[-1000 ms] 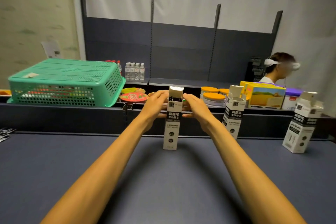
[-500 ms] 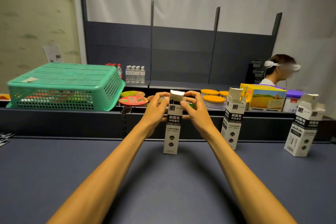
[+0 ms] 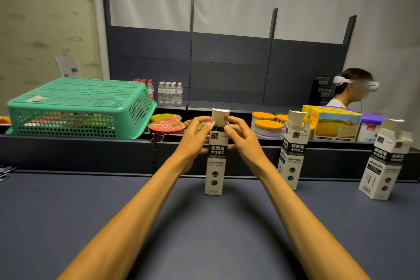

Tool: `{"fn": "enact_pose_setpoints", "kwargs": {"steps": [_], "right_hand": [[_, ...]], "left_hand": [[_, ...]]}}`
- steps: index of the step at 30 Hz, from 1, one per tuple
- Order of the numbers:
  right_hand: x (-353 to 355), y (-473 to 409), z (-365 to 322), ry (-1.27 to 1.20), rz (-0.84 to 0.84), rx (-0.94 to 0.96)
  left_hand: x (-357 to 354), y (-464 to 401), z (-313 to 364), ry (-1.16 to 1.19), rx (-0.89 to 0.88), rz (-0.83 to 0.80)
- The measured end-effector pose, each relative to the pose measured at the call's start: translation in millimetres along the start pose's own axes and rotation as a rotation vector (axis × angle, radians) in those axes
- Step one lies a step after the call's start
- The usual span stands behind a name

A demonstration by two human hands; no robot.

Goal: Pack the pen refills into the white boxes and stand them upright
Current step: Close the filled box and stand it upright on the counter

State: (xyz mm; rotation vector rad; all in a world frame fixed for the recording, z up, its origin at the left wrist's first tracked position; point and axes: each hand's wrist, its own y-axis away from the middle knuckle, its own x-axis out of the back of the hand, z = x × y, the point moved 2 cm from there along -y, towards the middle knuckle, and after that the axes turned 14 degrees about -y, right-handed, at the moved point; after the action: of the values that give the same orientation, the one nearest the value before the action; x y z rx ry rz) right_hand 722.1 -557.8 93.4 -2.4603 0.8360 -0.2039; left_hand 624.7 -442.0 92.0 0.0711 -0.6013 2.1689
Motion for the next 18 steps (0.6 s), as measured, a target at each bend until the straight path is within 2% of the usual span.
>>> {"fn": "enact_pose_setpoints", "kwargs": {"steps": [4, 10, 18], "right_hand": [[-4.9, -1.0, 0.8, -0.086, 0.051, -0.048], [-8.1, -9.9, 7.8, -0.192, 0.214, -0.114], [-4.0, -6.8, 4.5, -0.117, 0.127, -0.068]], "left_hand": [[-2.2, -6.0, -4.7, 0.03, 0.042, 0.003], [-7.5, -13.7, -4.9, 0.028, 0.029, 0.001], [-3.7, -16.2, -3.4, -0.038, -0.031, -0.041]]}}
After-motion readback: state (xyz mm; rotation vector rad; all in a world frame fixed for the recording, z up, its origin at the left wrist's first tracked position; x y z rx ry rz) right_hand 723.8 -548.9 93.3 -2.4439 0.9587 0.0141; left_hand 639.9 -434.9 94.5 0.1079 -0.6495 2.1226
